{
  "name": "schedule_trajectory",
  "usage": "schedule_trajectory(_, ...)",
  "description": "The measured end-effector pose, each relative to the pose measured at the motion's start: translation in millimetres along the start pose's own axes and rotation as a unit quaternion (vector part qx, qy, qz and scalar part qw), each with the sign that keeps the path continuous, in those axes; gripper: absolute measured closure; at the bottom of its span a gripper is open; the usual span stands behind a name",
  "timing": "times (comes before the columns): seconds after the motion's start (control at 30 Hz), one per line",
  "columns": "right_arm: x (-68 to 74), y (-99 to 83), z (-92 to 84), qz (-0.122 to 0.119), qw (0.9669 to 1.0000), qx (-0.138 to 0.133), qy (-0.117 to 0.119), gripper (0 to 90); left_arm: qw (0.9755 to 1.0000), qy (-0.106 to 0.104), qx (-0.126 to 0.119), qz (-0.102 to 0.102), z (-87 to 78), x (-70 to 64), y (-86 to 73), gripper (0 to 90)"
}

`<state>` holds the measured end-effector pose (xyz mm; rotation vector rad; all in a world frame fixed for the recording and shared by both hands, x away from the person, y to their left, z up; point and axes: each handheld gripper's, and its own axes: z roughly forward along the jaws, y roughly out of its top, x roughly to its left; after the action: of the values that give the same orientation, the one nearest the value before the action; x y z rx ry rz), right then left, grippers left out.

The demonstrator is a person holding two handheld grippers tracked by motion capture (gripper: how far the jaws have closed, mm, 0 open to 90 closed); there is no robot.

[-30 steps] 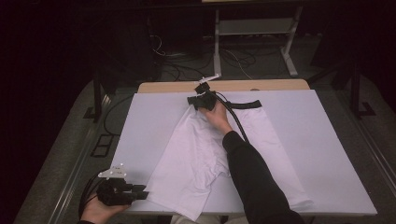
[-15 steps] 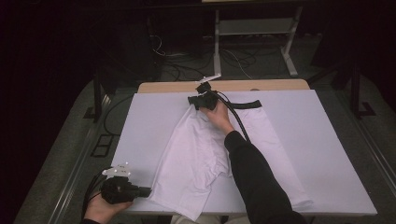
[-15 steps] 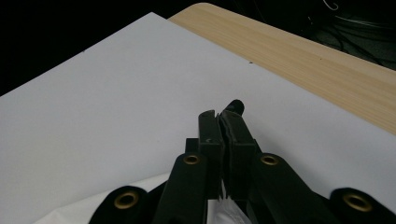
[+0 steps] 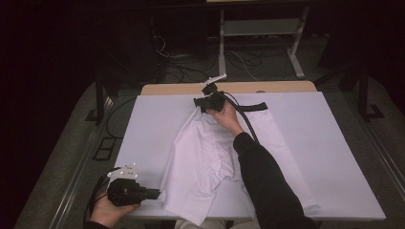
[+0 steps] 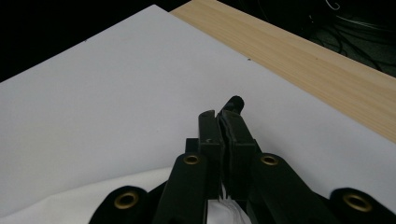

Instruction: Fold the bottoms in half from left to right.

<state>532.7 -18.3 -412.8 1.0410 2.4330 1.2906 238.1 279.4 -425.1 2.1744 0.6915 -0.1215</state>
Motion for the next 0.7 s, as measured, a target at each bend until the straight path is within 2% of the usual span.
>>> schedule_trajectory(0.27,-7.0,0.1,-11.7,-0.008,0.9999,0.008,-0.002,85.6,0.9992,-0.025,-0.014,0.029,7.7,-13.5,17.7,88.0)
schedule_trajectory(0.43,-12.4,-2.1,-17.9,-0.007,0.9999,0.009,-0.004,85.6,0.9979,-0.043,-0.011,0.046,16.9,-22.7,28.6,88.0)
schedule_trajectory(0.7,-19.7,-4.6,-29.1,-0.009,0.9999,0.009,-0.008,85.6,0.9946,-0.074,-0.003,0.073,32.6,-33.1,44.3,88.0)
